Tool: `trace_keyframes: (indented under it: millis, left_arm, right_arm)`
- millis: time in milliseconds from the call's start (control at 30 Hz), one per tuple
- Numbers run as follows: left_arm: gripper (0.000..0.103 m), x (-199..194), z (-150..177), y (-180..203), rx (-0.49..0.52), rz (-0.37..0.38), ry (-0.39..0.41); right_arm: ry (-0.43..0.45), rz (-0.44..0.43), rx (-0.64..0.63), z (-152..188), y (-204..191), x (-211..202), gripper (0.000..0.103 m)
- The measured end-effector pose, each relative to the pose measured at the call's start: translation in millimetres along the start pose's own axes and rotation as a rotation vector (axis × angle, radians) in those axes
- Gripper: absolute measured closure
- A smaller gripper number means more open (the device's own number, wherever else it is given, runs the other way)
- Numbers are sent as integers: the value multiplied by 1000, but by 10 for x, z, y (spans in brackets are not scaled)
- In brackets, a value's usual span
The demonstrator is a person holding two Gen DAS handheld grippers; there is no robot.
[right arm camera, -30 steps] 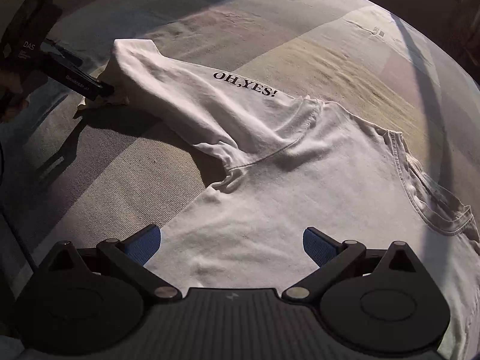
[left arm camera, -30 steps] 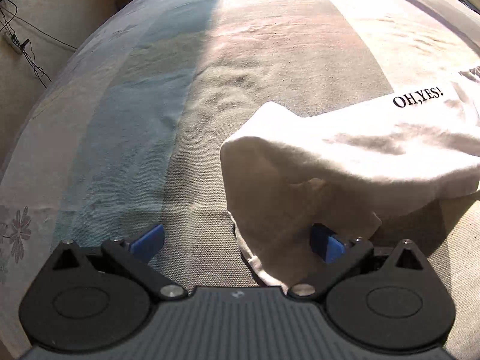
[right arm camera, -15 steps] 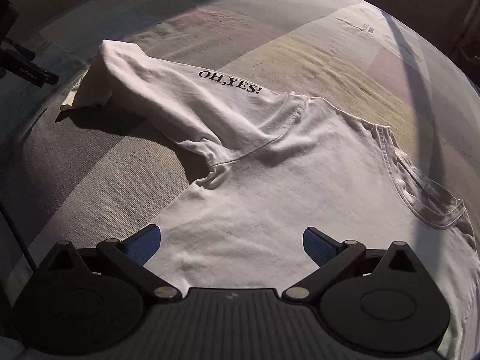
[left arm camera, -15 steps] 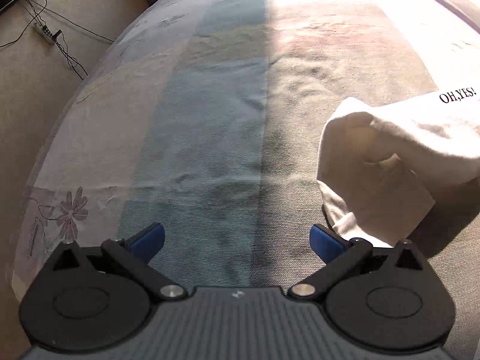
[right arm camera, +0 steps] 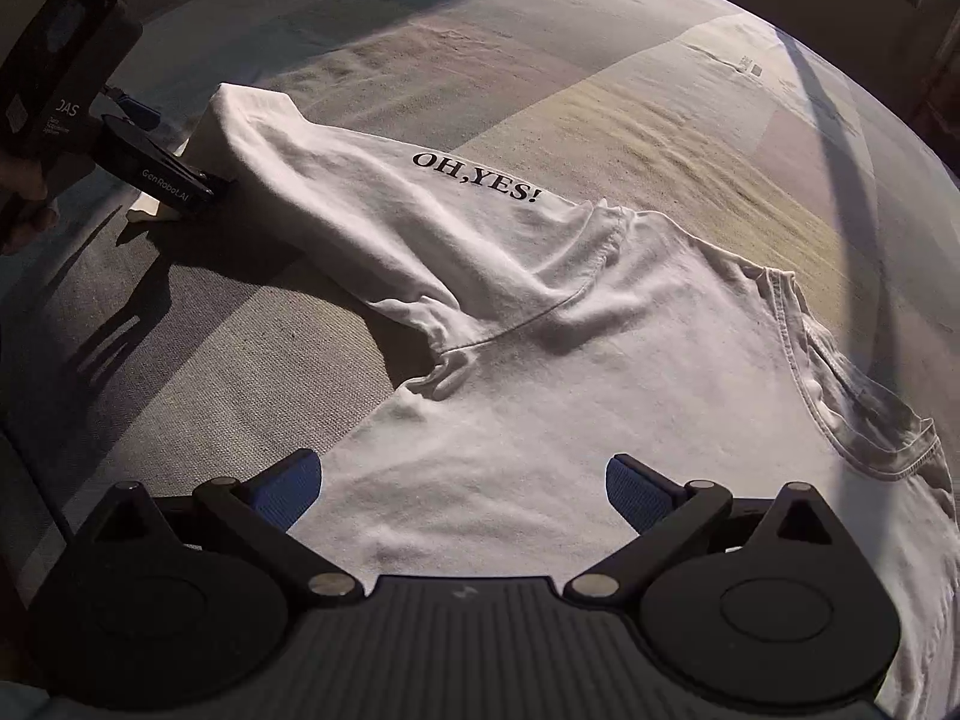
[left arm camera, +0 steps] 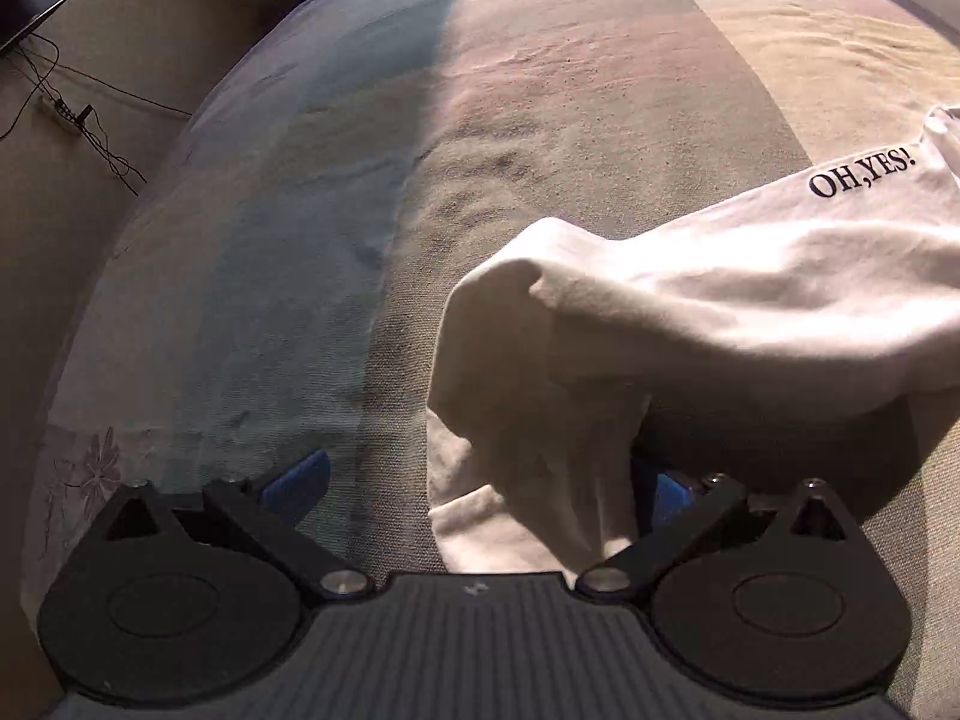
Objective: Fold clothes
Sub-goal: 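Fold the grasped sleeve with the left tool across the shirt body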
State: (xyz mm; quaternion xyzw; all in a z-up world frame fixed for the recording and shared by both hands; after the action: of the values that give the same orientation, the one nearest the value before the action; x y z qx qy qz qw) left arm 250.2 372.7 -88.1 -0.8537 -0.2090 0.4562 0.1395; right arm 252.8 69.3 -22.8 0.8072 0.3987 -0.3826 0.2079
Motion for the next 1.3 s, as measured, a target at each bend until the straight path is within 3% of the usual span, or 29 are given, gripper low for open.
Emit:
trace_keyframes:
  millis: [167,267,367,500,633,767,1067,1167,1300]
  left_arm:
    - [1,40,448,-679,6,-181,-128]
    - [1,-10,527,-929,-54,-191,-132]
    - [1,-156,392,-784,-76,-75,-21]
    - [1,-89,197,-198,74,103,83]
    - [0,48,100,116,213,117,154]
    - [0,177,83,-145,132,29,95]
    - [1,321,434,-1013,29,-169,-76]
    - [1,179,375,-1128,-40,-136,-39]
    - [1,-1,163,-1120,-199,17,33]
  right_arm:
    - [-5,11,16,45,88,0,0]
    - [-10,6,28,66,91,11,0]
    - [-12,-8,25,75,59,30,0]
    - [-15,-32,6,51,-18,69,0]
    - [-8,-40,-12,-12,-46,92,0]
    - [-4,-27,-7,-34,2,95,0]
    - [-14,-18,26,5,67,102,0]
    - [-18,-31,15,9,28,111,0]
    - [-23,-51,5,1,-29,134,0]
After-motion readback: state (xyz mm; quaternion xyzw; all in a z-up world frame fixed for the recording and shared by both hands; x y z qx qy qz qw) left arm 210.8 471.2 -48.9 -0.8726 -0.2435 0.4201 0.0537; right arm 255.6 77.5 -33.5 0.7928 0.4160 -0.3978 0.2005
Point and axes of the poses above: each gripper's, at about its wrist camera, not at the fingertips, and x roughly the way its jaws point, y to its right, z to its underside, the point moved 3 cm from there along x, roughly the way its jaws point, and after that the axes turned 11 degrees about y, right-handed, at the moved point
